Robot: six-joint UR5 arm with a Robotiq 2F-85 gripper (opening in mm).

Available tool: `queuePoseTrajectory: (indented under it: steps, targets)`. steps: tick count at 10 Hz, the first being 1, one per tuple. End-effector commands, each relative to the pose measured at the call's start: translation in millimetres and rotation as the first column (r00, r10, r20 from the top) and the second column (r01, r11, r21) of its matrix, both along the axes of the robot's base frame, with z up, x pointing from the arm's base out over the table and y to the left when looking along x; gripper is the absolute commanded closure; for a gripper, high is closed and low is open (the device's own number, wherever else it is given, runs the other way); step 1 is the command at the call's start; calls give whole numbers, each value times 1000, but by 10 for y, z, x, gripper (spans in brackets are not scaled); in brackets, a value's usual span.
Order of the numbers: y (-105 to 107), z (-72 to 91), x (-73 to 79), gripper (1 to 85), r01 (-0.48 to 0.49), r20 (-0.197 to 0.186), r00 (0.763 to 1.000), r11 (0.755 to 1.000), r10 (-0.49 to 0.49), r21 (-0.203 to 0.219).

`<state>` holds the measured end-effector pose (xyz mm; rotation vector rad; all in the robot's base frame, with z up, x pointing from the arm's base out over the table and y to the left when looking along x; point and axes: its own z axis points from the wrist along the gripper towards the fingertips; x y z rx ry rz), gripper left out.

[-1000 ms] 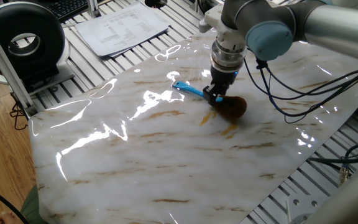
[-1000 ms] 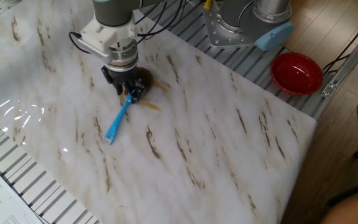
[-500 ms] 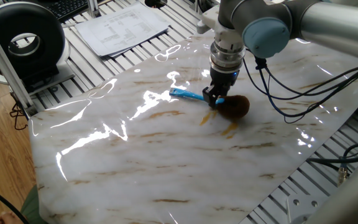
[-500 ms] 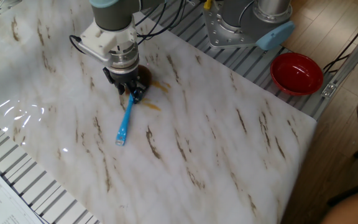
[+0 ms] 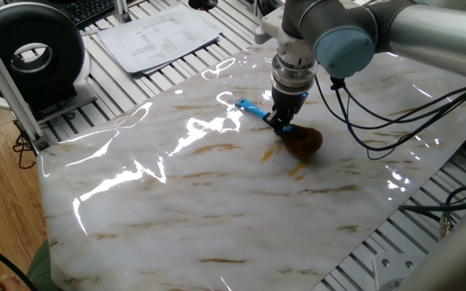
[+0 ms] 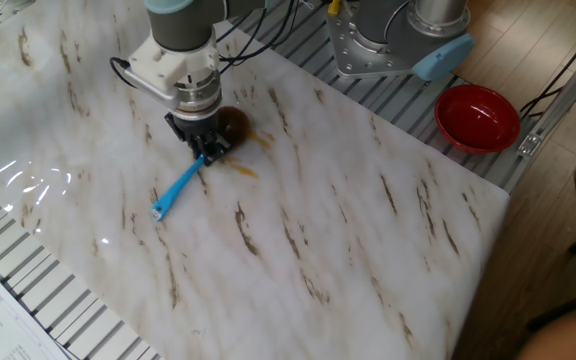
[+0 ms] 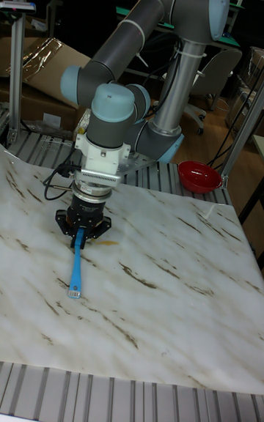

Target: Scrub the table with a brush

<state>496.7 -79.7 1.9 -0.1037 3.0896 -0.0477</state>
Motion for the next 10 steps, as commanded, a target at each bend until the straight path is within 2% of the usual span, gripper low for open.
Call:
queuePoseTrajectory:
  steps: [1,10]
  targets:
    - [45,2,68,843,29,19,999,999,-29,23]
    - [108,6,107,843,25,34,999,999,-27,48]
